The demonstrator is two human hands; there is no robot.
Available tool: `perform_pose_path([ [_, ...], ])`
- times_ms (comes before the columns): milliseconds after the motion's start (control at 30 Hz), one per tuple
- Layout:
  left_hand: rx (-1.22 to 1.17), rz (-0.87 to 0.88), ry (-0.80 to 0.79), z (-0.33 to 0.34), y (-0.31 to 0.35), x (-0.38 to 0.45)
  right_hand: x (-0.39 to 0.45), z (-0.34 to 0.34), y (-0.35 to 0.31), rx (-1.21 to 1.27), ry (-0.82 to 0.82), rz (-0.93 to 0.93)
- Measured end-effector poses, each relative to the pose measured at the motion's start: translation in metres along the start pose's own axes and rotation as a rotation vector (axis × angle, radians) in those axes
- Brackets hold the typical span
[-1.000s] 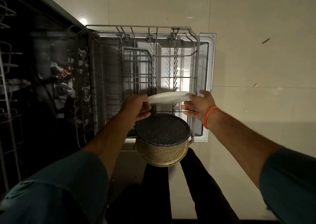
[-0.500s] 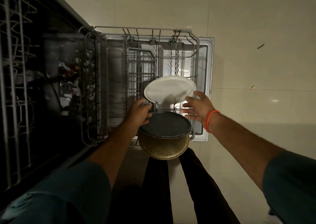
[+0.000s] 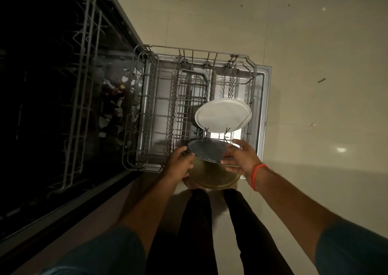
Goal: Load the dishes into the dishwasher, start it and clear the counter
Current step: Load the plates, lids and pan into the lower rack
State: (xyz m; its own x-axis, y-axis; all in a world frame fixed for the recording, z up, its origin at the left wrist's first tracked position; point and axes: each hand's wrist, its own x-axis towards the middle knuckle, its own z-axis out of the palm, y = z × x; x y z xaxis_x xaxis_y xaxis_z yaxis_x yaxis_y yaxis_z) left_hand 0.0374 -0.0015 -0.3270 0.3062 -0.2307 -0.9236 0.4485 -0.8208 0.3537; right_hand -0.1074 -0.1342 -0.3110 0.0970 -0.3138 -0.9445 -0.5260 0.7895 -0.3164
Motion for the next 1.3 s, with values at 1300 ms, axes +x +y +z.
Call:
perform_pose_path([
  [1300, -0.987, 0.673, 0.684, -0.1, -0.121, -0.48, -0.432, 0.163, 0.035, -0.607, -0.762, -0.868],
])
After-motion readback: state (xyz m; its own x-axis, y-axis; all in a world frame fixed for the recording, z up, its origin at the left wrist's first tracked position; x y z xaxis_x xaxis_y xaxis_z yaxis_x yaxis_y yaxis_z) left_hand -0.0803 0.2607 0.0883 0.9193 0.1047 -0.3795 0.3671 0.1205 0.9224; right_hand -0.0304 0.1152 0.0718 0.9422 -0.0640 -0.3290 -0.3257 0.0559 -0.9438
